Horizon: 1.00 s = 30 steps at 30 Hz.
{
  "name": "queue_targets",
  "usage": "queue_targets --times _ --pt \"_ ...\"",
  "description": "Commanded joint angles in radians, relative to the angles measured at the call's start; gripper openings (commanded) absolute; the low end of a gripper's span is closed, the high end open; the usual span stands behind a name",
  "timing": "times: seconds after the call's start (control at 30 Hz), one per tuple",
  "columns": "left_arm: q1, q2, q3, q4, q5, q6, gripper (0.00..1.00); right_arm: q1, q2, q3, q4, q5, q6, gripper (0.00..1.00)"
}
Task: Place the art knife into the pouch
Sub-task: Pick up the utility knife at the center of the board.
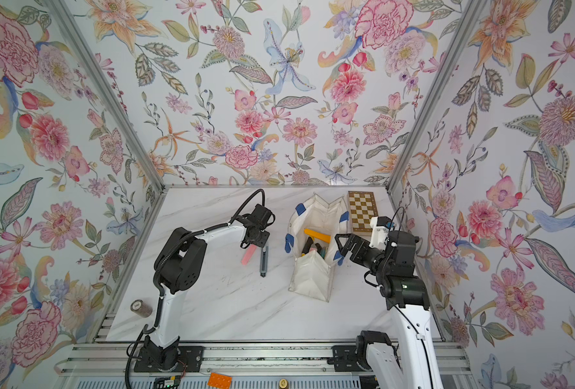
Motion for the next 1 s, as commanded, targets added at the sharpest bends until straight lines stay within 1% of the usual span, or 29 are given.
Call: queue_targets --times 0.0,0.1,0.17,0.3,0.57,0.67,0.8,0.97 --pt "0.008 0.066 -0.036 -0.128 0.044 0.02 0.29 -0.008 0.002 -0.005 -0.002 -0.016 -0.018 0.99" --pt "0.009 0.064 -0.029 -0.129 0.035 0.014 0.25 -0.01 0.001 -0.005 -0.004 -0.018 -0.018 0.99" --pt "0.009 0.052 -0.03 -0.121 0.027 0.01 0.19 -0.012 0.0 -0.007 -0.005 -0.018 -0.019 0.99" --pt "0.009 0.028 -0.019 -0.121 0.013 0.002 0.15 -0.014 0.005 -0.01 -0.005 -0.02 -0.017 0.99" --pt "0.008 -0.101 0.032 -0.145 -0.034 -0.003 0.14 -0.013 0.01 -0.002 -0.004 -0.048 -0.024 0.99" --pt "0.009 -0.16 0.073 -0.155 -0.026 -0.003 0.14 -0.012 0.011 0.002 0.005 -0.08 -0.03 0.99" --pt "0.005 -0.228 0.146 -0.175 0.015 -0.004 0.13 -0.012 0.006 0.005 0.016 -0.109 -0.031 0.99" --pt "-0.029 -0.273 0.267 -0.209 0.036 -0.003 0.13 -0.009 -0.006 0.007 0.021 -0.132 -0.032 0.99"
